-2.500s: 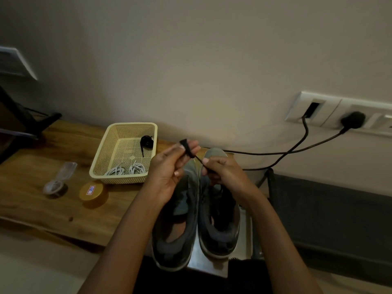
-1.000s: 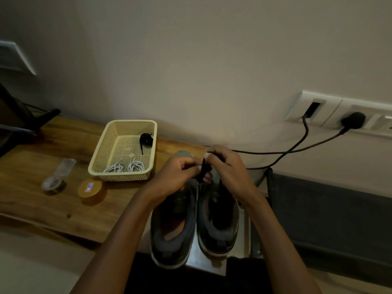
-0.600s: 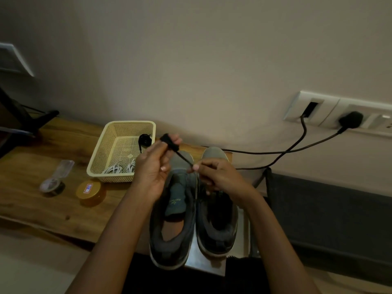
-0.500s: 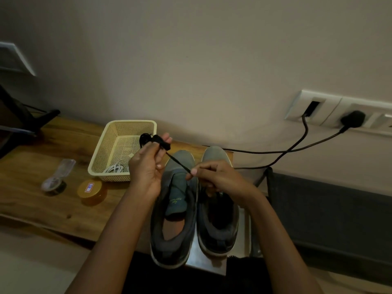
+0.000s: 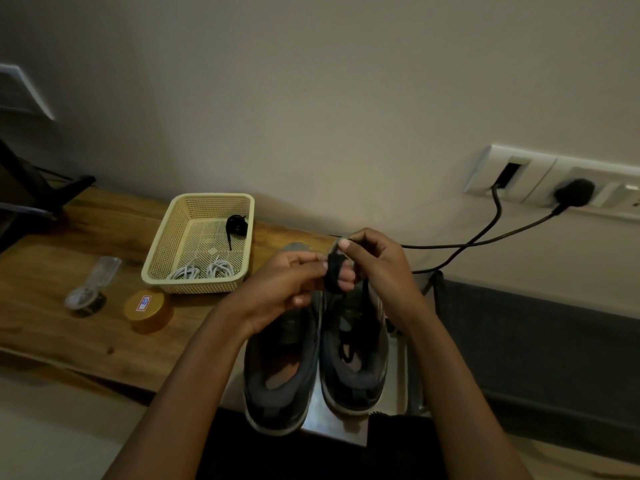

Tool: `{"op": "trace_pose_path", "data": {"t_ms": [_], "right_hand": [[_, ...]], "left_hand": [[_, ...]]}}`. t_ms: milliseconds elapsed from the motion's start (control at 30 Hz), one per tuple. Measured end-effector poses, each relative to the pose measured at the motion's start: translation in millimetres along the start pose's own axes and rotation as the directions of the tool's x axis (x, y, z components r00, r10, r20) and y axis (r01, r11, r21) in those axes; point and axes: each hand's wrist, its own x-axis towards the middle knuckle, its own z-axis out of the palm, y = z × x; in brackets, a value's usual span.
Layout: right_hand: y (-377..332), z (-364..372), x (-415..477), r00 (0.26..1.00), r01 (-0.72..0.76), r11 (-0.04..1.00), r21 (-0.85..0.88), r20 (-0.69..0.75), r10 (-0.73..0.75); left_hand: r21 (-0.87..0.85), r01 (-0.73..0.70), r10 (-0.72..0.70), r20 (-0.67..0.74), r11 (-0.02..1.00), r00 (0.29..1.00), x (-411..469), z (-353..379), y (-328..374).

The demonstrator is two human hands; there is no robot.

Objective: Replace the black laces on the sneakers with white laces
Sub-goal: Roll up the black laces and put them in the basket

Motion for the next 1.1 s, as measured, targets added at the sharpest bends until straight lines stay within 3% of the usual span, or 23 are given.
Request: {"op": "trace_pose_path", "data": {"t_ms": [133, 233, 367, 433, 533, 600, 700, 800, 867, 1000, 1100], "right_hand": [[1, -3, -2, 0.985, -0.123, 0.992, -0.038, 0.116, 0.126], [-2, 1, -8, 0.917, -0.204, 0.975, -0.09, 0.33, 0.222], [-10, 2, -12, 0.813, -0.239, 0.966, -0.093, 0.524, 0.252], [-14, 1, -13, 0.797, -0.257, 0.966, -0.02, 0.561, 0.224], [-16, 1, -11, 0.865, -0.239, 0.964, 0.117, 0.477, 0.157], [-16, 2, -7, 0.925, -0.232, 0.939, 0.254, 0.357, 0.131], [-17, 0, -2, 0.974, -0.194, 0.936, 0.293, 0.174, 0.147], [-12, -3, -1, 0.985, -0.166, 0.972, 0.169, -0.015, 0.171], [-5, -4, 1, 0.985, -0.158, 0.986, 0.059, -0.055, 0.161], [3, -1, 0, 0.979, -0.136, 0.982, -0.127, 0.136, 0.153], [-4, 4, -7, 0.918, -0.145, 0.973, -0.178, 0.342, 0.199]], "left_hand": [[-0.461, -0.131, 0.039, -0.203, 0.878, 0.978, 5, -5, 6], [-0.505, -0.251, 0.019, -0.419, 0.826, 0.908, 13, -15, -2], [-0.486, -0.325, 0.0, -0.556, 0.811, 0.831, 15, -22, -7], [-0.375, -0.296, 0.002, -0.617, 0.879, 0.787, 13, -21, -8], [0.116, -0.136, 0.179, -0.654, 0.984, 0.735, 9, -18, -10], [0.364, -0.037, 0.249, -0.556, 0.93, 0.793, 10, -13, -10], [0.453, 0.14, 0.042, -0.368, 0.88, 0.929, 10, -6, -11], [0.195, 0.146, -0.145, -0.016, 0.97, 0.989, 3, -2, -6], [-0.11, 0.12, -0.114, 0.06, 0.987, 0.992, 0, 0, 1], [-0.453, -0.03, -0.043, -0.15, 0.891, 0.988, 6, -4, 5], [-0.533, -0.156, -0.018, -0.307, 0.832, 0.951, 11, -12, 0]]}}
